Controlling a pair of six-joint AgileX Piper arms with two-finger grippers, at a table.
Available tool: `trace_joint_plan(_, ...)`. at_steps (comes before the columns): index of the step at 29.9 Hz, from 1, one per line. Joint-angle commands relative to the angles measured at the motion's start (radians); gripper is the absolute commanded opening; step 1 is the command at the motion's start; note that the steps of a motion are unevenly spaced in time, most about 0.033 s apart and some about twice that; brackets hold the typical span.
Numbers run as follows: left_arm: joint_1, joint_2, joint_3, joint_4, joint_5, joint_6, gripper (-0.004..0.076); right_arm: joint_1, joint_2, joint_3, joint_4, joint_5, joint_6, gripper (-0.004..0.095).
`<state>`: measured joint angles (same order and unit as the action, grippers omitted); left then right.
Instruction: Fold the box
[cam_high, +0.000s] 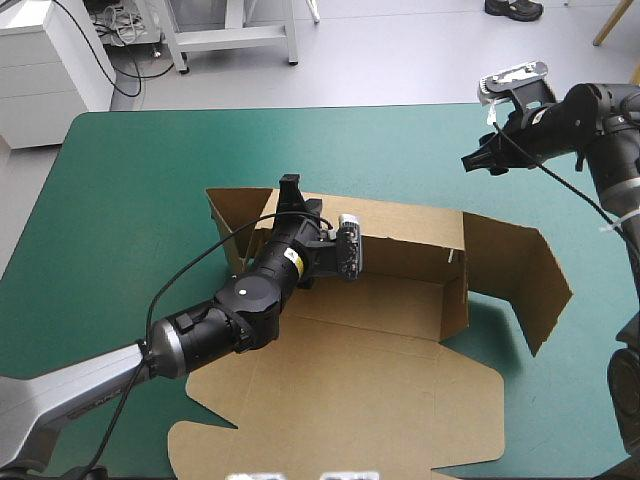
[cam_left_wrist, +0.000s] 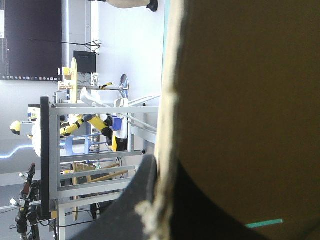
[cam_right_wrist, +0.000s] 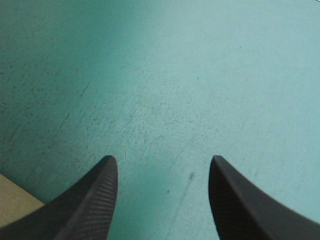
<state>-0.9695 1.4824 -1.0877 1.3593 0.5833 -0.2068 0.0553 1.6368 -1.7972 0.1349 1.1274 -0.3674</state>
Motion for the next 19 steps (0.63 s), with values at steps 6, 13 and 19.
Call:
trace_joint_plan(6,0.063,-0.036,-0.039,0.011,-0.043,-0.018,-0.0007,-0.005,-0.009,-0.022,0.005,0.043,-0.012,0.0506)
trace_joint_plan(13,0.072,-0.025,-0.039,0.010,-0.079,-0.016,-0.0007,-0.005,-0.009,0.040,0.063,0.043,-0.031,0.0475)
trace_joint_plan(19,0.072,-0.003,-0.039,0.010,-0.078,-0.014,-0.0007,-0.004,-0.017,0.135,0.132,0.043,-0.072,0.0466)
